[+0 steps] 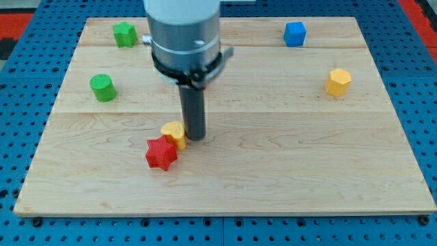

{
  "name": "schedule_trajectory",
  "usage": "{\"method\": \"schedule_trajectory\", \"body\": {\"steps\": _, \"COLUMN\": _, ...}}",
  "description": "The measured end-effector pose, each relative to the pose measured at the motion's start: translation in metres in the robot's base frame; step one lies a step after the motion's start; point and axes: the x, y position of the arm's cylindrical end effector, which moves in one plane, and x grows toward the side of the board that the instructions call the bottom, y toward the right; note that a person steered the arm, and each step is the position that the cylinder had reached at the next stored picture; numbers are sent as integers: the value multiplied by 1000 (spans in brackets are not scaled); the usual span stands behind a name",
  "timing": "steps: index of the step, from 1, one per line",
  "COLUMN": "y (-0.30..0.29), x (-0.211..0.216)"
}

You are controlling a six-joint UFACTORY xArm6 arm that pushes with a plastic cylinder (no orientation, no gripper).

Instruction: Keep yellow heart in between red blocks

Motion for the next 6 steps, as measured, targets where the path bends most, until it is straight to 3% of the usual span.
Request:
{"method": "schedule_trajectory", "body": {"steps": 2, "y": 51, "x": -8}}
{"method": "schedule_trajectory", "body": {"steps": 4, "y": 75, "x": 46}}
{"method": "schedule_trajectory", "body": {"steps": 6, "y": -51, "x": 27}}
